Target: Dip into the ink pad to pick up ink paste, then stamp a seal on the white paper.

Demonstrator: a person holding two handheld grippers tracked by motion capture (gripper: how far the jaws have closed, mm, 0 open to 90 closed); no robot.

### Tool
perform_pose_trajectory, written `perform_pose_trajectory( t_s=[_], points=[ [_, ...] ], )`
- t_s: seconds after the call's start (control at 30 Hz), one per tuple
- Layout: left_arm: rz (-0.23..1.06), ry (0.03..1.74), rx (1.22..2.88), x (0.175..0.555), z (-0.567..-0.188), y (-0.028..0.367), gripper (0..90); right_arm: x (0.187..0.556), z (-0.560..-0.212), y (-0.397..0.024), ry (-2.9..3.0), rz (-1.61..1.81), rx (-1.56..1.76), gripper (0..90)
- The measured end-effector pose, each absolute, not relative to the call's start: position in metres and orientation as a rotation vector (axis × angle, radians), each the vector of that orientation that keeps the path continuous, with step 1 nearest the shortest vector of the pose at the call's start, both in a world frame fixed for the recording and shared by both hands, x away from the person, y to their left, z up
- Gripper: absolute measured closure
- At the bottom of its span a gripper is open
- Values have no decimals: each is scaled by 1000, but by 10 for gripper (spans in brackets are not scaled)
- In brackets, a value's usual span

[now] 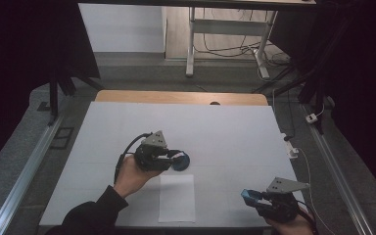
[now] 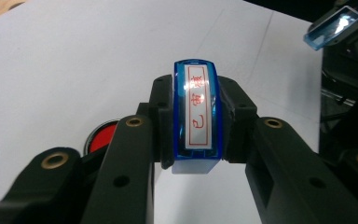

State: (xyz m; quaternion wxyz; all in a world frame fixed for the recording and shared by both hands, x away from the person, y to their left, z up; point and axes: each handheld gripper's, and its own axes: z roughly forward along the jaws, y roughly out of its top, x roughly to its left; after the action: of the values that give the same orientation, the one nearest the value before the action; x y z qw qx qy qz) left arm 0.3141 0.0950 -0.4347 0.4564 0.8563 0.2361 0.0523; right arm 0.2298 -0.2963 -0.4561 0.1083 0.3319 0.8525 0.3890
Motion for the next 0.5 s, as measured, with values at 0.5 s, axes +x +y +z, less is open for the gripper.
perform_pose_trajectory(
  t_s=[0.5],
  points=[
    [115, 565, 2112, 296, -432, 96, 701, 229, -456, -296, 2508, 1148, 971, 682]
  ],
)
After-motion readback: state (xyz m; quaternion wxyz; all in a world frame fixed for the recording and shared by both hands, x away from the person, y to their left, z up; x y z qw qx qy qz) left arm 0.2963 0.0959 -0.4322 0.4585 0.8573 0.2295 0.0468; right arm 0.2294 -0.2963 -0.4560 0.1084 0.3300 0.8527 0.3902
